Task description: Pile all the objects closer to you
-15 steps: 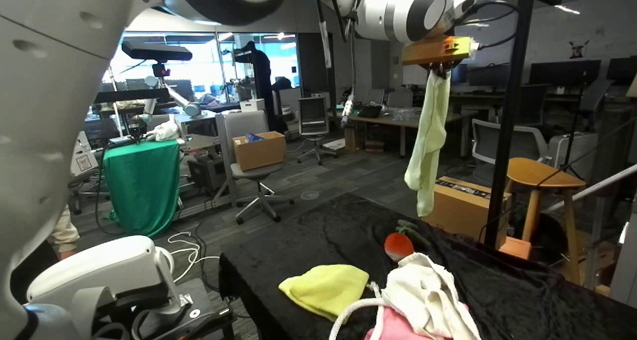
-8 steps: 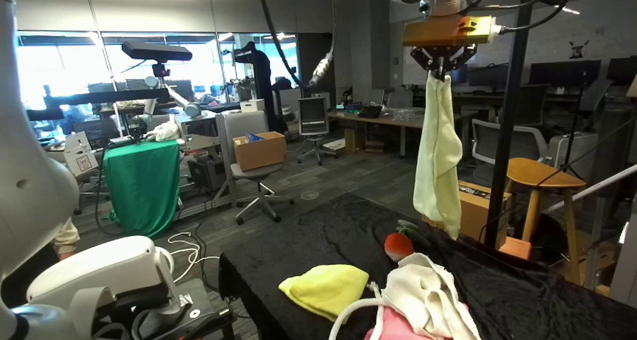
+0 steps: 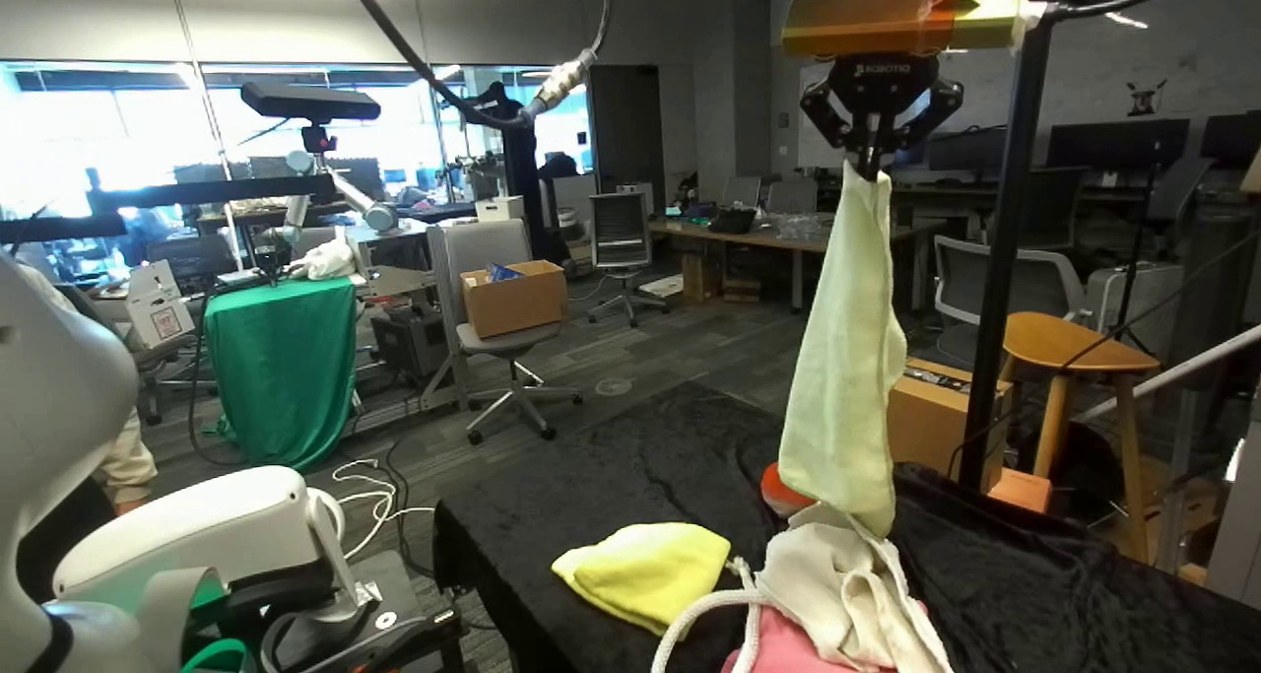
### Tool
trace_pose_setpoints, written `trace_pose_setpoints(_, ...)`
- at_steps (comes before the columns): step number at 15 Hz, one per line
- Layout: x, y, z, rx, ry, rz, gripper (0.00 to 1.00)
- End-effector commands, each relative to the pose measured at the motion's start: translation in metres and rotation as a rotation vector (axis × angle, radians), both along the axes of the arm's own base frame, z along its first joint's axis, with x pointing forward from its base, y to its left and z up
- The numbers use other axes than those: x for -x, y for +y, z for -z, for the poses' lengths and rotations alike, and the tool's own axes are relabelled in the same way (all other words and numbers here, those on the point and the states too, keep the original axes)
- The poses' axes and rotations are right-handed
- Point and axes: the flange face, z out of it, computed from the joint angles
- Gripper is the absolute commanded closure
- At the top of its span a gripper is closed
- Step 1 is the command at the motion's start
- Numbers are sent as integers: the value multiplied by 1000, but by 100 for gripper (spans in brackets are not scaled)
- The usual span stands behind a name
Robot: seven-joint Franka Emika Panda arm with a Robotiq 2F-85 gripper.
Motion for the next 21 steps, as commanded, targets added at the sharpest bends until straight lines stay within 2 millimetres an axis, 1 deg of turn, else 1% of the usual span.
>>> trace_pose_setpoints(1, 12, 1, 22, 48, 64, -19, 94)
trace_pose_setpoints(4, 6, 7, 68, 111, 144, -29, 94)
trace_pose_setpoints(6, 2, 11, 97, 121, 201, -53, 94)
trace_pose_setpoints(8, -2, 12, 123, 120, 255, -77, 94)
trace_pose_setpoints(11, -3, 9, 157, 151, 332, -100, 94)
trace_pose_setpoints(14, 13, -8, 173, 139, 353, -142, 94)
trace_pose_setpoints(19, 46, -45, 181, 108, 380, -109, 94)
trace_pose_setpoints(21, 54, -52, 185, 124, 410, -105, 94)
